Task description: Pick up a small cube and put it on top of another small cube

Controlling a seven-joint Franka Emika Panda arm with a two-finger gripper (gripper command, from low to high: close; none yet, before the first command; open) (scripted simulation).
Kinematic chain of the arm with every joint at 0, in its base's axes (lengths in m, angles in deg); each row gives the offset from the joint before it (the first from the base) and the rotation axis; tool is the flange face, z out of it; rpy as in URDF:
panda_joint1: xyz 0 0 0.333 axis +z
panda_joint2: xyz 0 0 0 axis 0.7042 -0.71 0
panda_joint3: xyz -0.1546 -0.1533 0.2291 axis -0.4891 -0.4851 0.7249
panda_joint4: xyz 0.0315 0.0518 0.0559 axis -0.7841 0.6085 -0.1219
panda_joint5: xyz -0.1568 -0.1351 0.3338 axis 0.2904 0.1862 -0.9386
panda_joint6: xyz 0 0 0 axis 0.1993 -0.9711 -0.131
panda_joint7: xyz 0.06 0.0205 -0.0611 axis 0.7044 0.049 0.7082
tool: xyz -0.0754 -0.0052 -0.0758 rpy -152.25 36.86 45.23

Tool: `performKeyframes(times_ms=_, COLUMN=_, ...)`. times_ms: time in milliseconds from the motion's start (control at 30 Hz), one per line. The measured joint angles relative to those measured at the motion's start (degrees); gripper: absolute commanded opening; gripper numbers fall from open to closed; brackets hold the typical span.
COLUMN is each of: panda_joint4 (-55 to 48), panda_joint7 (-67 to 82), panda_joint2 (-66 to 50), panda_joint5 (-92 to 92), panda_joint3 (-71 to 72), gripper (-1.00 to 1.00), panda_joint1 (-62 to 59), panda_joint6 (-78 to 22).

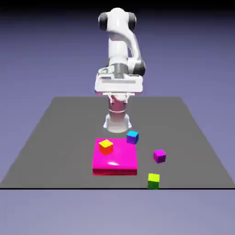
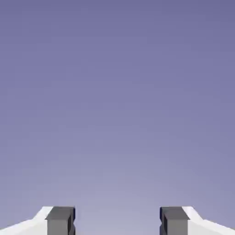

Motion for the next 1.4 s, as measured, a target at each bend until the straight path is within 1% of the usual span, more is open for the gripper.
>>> performKeyframes(times_ms=1300, panda_joint4=-39.2, panda_joint7=1.8, panda_joint2=-81.0, panda_joint5=67.5, panda_joint3=50.2, gripper=0.0, panda_joint1=6.7, panda_joint6=-96.7)
performKeyframes(times_ms=1367, panda_joint4=-39.6, panda_joint7=1.8, panda_joint2=-81.8, panda_joint5=68.1, panda_joint3=50.7, gripper=0.0, panda_joint1=6.8, panda_joint6=-97.6)
performKeyframes(times_ms=1400, panda_joint4=-38.4, panda_joint7=1.2, panda_joint2=-82.8, panda_joint5=70.6, panda_joint3=48.8, gripper=0.0, panda_joint1=5.6, panda_joint6=-95.8)
